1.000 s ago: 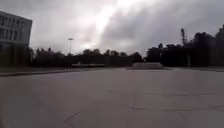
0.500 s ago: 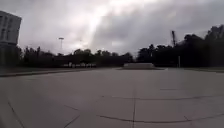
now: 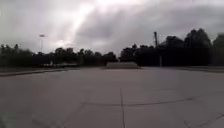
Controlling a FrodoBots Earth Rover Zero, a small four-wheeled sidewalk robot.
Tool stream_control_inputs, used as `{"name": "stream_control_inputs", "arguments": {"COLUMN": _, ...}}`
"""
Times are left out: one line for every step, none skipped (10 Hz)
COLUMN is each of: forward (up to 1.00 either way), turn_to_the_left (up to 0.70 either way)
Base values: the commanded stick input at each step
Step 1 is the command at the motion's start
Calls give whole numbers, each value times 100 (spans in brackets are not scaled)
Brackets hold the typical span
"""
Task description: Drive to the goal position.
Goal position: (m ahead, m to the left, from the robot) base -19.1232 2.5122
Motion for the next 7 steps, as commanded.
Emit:
{"name": "stream_control_inputs", "arguments": {"forward": 70, "turn_to_the_left": 0}}
{"name": "stream_control_inputs", "arguments": {"forward": 70, "turn_to_the_left": 0}}
{"name": "stream_control_inputs", "arguments": {"forward": 70, "turn_to_the_left": 0}}
{"name": "stream_control_inputs", "arguments": {"forward": 70, "turn_to_the_left": 0}}
{"name": "stream_control_inputs", "arguments": {"forward": 70, "turn_to_the_left": 0}}
{"name": "stream_control_inputs", "arguments": {"forward": 70, "turn_to_the_left": 0}}
{"name": "stream_control_inputs", "arguments": {"forward": 70, "turn_to_the_left": 0}}
